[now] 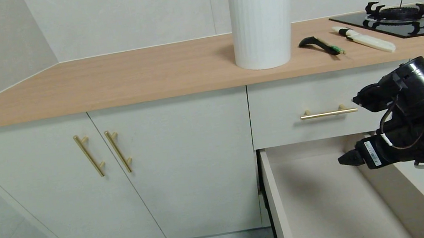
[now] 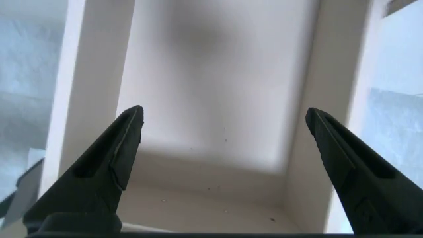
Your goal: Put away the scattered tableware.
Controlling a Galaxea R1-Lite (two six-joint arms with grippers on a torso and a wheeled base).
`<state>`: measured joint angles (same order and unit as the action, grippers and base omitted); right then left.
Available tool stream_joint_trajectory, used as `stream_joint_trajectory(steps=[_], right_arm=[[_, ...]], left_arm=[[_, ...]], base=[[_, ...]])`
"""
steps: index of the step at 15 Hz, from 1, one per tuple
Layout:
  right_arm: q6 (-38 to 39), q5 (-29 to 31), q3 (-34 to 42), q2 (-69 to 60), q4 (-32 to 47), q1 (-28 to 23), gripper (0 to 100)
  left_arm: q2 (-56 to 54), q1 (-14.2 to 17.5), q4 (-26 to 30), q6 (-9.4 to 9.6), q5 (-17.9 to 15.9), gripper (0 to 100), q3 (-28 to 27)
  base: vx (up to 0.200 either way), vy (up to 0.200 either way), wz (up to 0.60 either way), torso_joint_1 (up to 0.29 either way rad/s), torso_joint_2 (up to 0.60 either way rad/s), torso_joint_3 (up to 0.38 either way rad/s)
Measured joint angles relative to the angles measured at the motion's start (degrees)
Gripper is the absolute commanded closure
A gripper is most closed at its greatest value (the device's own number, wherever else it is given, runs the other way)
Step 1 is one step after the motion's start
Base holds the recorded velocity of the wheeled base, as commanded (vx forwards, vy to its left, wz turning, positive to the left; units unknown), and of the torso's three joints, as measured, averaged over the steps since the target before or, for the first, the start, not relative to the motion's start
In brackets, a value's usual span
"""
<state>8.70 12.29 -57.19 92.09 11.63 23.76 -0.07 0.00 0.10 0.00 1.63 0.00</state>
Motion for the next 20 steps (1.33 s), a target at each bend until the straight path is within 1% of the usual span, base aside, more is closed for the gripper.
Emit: stream_joint_trajectory(steps=[1,6,9,16,20], right_arm=[[-0.01,0.02,0.07,-0.09,-0.6,0.02,0],[0.18,0.02,0.09,-0.33,-1.51,0.02,0],[0.55,0.09,0.41,-0.33,-3.29,0.07,0],[0.71,0.02,0.66,-0.28,-3.75,0.02,0],[0.55,0.02,0.55,-0.02,-8.57,0.02,0]], left_arm=[[0.0,0.0,0.0,0.0,0.02,0,0.0],[0.0,0.0,0.0,0.0,0.0,0,0.0],[0.0,0.0,0.0,0.0,0.0,0,0.0],[0.0,0.0,0.0,0.0,0.02,0,0.0],[0.0,0.0,0.0,0.0,0.02,0,0.0]], base=[[0.0,0.0,0.0,0.1,-0.21,-0.281],[0.0,0.0,0.0,0.139,-0.5,-0.304],[0.0,0.0,0.0,0.175,-0.47,-0.299],[0.0,0.0,0.0,0.198,-0.49,-0.282],[0.0,0.0,0.0,0.082,-0.17,-0.101]])
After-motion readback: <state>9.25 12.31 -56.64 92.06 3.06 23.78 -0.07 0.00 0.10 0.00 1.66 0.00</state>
